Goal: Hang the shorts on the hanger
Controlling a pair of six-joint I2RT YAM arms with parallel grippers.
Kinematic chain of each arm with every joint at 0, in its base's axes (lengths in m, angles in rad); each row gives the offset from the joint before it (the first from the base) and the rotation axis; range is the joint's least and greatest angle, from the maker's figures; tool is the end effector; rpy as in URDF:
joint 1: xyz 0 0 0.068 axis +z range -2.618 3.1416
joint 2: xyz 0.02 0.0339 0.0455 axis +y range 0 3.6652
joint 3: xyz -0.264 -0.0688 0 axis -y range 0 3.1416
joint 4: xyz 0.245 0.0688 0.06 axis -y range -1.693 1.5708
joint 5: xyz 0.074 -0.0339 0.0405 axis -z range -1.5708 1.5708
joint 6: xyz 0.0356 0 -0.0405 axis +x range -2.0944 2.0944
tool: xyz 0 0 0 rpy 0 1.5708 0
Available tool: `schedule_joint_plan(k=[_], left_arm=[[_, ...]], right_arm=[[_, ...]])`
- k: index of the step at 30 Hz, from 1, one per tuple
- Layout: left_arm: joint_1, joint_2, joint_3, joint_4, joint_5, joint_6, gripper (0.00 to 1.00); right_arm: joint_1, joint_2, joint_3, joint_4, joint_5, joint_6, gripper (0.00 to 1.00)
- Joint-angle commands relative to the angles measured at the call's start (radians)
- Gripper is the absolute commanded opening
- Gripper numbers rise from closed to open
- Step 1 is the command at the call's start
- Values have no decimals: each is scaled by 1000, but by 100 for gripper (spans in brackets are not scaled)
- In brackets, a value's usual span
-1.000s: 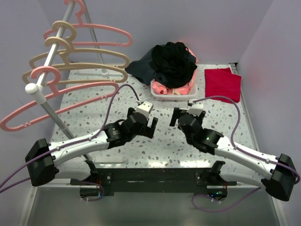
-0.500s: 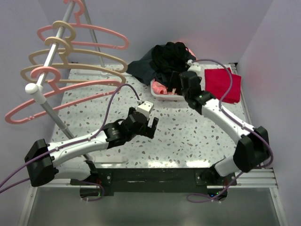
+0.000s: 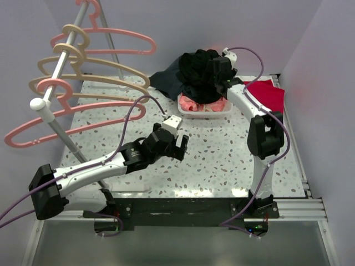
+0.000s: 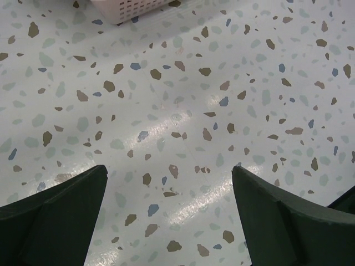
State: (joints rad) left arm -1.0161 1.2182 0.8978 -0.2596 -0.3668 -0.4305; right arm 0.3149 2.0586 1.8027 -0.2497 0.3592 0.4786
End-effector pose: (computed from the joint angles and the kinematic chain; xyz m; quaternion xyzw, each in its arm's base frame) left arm 0.1530 -0.2228 0.2823 0.1667 0.8532 -0.1891 0.4566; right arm 0.4696 0.1398 0.2908 0.1597 0.8374 0.0511 0.5203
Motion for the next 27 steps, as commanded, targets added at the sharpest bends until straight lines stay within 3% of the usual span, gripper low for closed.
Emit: schedule_joint_plan(k=[1, 4, 5, 7, 9, 10, 27], left_arm=[[-1, -28, 41, 7, 12, -16, 100], [-1, -25, 44, 3, 14, -20, 100], [-1, -25, 46, 3, 12, -20, 100], [-1, -23, 47, 11, 12, -20, 100], [-1, -16, 55, 14, 12, -20, 100], [-1, -13, 56, 14, 12, -20, 100], [-1, 9, 69, 29, 42, -10, 100]], right_arm=[[1, -25, 44, -49, 113, 17, 83], [3, -28, 20, -57, 167, 34, 67], [3, -32, 14, -50, 170, 32, 53], [3, -43, 15, -34, 188, 22, 38], [3, -54, 29, -45, 184, 8, 10], [4, -67, 49, -48, 181, 0, 1], [184, -261, 322, -59, 256, -254, 0]])
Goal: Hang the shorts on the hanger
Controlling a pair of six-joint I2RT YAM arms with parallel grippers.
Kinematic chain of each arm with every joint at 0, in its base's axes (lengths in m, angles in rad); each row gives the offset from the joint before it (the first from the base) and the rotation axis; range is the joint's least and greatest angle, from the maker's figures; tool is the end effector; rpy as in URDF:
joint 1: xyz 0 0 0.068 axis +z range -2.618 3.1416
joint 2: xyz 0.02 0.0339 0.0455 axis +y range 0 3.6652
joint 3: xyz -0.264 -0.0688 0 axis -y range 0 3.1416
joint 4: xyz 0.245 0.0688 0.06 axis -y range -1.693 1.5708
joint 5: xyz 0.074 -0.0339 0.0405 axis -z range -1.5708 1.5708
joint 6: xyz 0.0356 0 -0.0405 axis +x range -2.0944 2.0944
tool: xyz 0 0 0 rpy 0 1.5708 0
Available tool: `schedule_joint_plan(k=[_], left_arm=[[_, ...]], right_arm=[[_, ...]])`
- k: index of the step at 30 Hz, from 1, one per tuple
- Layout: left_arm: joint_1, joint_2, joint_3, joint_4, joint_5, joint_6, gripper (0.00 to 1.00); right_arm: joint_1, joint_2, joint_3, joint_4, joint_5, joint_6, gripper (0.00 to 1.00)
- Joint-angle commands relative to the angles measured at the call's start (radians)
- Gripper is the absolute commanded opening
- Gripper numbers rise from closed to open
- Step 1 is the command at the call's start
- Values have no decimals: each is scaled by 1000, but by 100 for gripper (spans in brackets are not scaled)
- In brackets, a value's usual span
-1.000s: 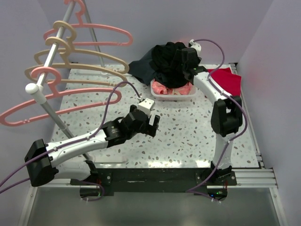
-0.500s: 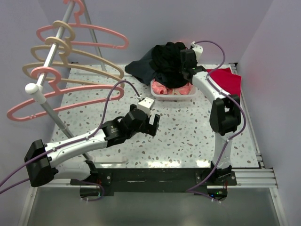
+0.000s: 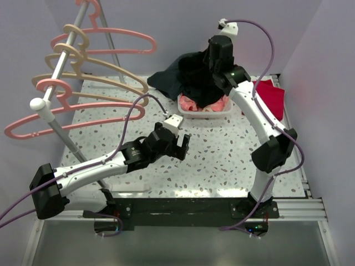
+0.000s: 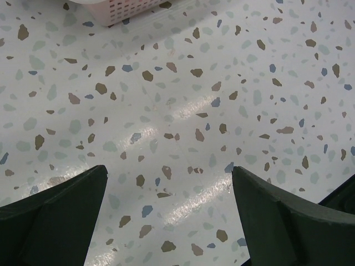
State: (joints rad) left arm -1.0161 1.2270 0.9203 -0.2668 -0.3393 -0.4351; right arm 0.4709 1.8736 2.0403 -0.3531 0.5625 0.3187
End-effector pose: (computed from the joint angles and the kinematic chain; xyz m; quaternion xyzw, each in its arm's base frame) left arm 0.1539 -0.2259 0.2869 0.1706 0.8525 -0.2019 0.4510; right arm 0.3942 0.1794 0.4460 0.1204 0.7509 0.0386 0.6482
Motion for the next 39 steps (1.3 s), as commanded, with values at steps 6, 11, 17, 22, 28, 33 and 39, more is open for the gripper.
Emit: schedule_joint_plan(k=[6, 11, 17, 22, 28, 33, 39], left_arm=[[-2, 2, 64, 40, 17, -1, 100], [-1, 0, 77, 40, 25, 7, 100], [1, -11, 104, 26, 14, 22, 100], [1, -18, 130, 1, 0, 7, 100], [1, -67, 127, 61, 37, -4, 99], [1, -110, 164, 187, 71, -60, 90], [1, -106, 201, 355, 184, -172, 75]], right_arm=[[46, -171, 133, 71, -18, -119, 0], [54, -218, 218, 29, -107, -119, 0], [54, -298, 225, 0, -193, -99, 0], [54, -390, 180, -61, -285, -53, 0], [55, -499, 80, -118, -348, -4, 0], [54, -554, 11, -149, -337, 2, 0], [55, -570, 0, -170, -331, 0, 0]])
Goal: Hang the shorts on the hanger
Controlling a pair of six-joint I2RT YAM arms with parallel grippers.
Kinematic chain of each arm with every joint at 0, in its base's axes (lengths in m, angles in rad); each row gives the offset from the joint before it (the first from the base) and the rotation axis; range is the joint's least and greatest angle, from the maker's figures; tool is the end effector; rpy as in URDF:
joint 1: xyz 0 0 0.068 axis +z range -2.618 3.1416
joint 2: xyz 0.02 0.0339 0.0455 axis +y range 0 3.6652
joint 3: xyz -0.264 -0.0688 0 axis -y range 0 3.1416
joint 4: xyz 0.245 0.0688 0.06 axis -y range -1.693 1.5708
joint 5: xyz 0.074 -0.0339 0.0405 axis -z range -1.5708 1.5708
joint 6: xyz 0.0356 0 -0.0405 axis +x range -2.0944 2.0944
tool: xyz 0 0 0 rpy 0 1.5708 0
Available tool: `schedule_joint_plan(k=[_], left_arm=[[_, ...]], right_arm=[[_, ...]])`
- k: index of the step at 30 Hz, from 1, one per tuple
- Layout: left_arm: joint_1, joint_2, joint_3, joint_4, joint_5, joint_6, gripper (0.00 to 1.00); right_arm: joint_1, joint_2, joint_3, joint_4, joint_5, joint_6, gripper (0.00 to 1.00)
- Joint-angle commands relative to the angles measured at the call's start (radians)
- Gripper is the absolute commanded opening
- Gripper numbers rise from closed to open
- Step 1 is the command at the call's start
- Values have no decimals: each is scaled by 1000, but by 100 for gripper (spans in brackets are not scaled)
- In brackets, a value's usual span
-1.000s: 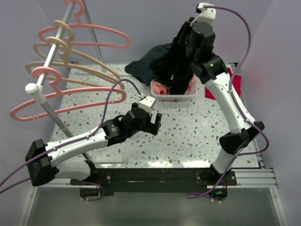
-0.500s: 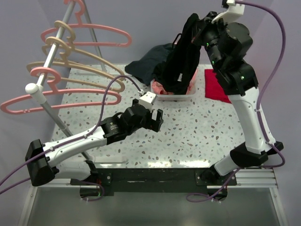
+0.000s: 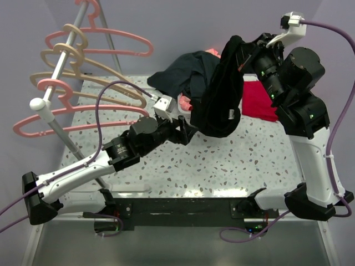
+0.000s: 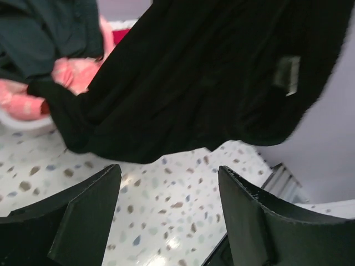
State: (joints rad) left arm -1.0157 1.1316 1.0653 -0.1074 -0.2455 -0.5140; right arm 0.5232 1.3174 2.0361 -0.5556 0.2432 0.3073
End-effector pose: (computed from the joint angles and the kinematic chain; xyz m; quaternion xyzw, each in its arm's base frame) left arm 0.1460 -0.2190 0.3773 0.1124 0.7558 -0.3743 0.5254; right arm 0.1826 0.0954 0.5932 0.0227 0.6486 0.2334 0.7241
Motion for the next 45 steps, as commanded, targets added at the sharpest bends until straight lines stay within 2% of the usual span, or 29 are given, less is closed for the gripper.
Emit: schedule_joint_plan(k=[1, 6, 9, 13, 15, 20, 22, 27, 28, 29, 30, 31, 32, 34, 35, 38, 41, 45], left_arm=[[0, -4, 52, 216, 129, -107, 74], [-14, 37, 27, 313, 180, -194, 69], [-41, 49, 18, 342, 103, -224, 71], [-73, 77, 9, 356, -91, -268, 71], [-90, 106, 2, 370, -144, -303, 71], [-132, 196, 8, 396, -305, -342, 63], [-139, 226, 13, 394, -360, -366, 56], [-147, 318, 39, 431, -416, -348, 55], [-149, 329, 41, 437, -417, -340, 51], [-149, 327, 41, 448, -420, -334, 41], [-149, 323, 42, 449, -425, -310, 28], [-149, 315, 45, 443, -432, -290, 6], [-150, 285, 53, 405, -442, -267, 0], [-150, 228, 88, 378, -422, -134, 0], [-152, 212, 160, 270, -414, -50, 0], [-153, 137, 249, 73, -432, 52, 0], [-152, 74, 338, -52, -445, 136, 0], [-152, 77, 496, -147, -462, 245, 0]], right_arm=[[1, -14, 4, 29, -7, 13, 0], [1, -12, -2, 22, 7, 12, 0], [1, -12, -10, 22, 8, 15, 0], [1, -4, -16, 23, 5, 18, 0], [3, -1, -22, 19, 5, 19, 0], [1, -20, -53, 14, 7, 33, 0], [3, -32, -71, 13, 13, 38, 0], [1, -87, -134, 13, 31, 39, 0], [3, -93, -139, 7, 34, 38, 0], [1, -108, -149, -3, 44, 29, 0], [3, -116, -152, -10, 80, 20, 0], [1, -125, -151, -23, 115, 10, 0], [1, -133, -148, -44, 151, -19, 0], [1, -164, -149, -64, 284, -51, 0], [1, -173, -154, -82, 341, -95, 0], [1, -231, -210, -101, 539, -146, 0], [1, -294, -249, -105, 538, -145, 0], [1, -328, -199, -125, 504, -128, 0]])
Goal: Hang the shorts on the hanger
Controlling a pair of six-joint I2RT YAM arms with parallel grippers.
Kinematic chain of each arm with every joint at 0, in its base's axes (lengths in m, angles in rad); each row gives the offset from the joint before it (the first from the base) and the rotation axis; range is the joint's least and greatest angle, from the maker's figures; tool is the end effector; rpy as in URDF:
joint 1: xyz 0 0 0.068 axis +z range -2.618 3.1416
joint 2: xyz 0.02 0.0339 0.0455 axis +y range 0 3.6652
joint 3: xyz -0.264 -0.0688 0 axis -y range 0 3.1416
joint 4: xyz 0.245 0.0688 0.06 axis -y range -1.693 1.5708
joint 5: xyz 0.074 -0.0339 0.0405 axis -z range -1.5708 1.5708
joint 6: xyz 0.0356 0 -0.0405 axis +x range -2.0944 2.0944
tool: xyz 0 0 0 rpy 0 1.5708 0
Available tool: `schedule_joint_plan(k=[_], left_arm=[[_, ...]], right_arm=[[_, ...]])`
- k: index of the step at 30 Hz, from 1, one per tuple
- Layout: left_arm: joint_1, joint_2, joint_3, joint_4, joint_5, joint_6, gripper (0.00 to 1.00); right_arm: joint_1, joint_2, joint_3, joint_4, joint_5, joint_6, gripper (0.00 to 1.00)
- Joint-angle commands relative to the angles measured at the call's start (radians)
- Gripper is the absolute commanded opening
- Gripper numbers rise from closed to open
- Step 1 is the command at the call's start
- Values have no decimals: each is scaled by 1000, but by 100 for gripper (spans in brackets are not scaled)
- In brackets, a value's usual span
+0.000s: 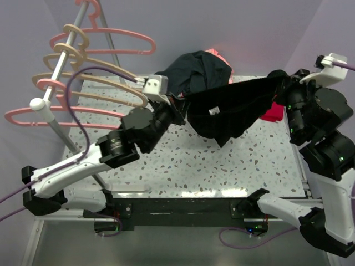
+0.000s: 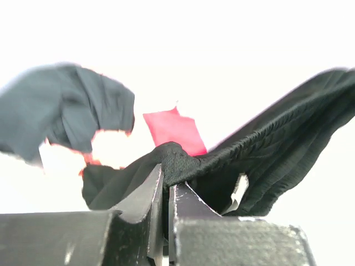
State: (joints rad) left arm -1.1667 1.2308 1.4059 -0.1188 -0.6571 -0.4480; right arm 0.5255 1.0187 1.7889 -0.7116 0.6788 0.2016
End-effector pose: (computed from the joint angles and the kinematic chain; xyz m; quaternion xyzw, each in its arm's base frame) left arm 0.1241 -0.2349 0.4699 0.0091 0.6911 -0.3437 0.6357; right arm 0.1126 0.0394 0.5579 0.1347 0.6775 0.0305 0.7224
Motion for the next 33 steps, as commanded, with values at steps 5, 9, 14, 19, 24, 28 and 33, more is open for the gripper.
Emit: schedule_joint_plan(k=[5, 9, 14, 19, 24, 28, 33], left_arm=[[-1, 67, 376, -266, -32, 241, 0], [-1, 99, 432, -312, -15, 235, 0], [1, 121, 309, -320, 30, 134, 0], [1, 136, -20, -159, 97, -18, 0], [-1, 160, -330, 39, 165, -80, 0], [-1, 197, -479, 140, 198, -67, 2], [-1, 251, -551, 203, 231, -80, 10]], right_arm=[[-1, -17, 173, -22, 19, -16, 0], [-2, -3, 155, -42, -27, 5, 0], [1, 81, -20, -72, -54, 25, 0], [-39, 126, -379, 12, -194, 154, 0], [-105, 204, -643, 123, -399, 211, 23], [-104, 167, -666, 124, -438, 191, 57], [-101, 54, -548, 101, -551, 148, 82]])
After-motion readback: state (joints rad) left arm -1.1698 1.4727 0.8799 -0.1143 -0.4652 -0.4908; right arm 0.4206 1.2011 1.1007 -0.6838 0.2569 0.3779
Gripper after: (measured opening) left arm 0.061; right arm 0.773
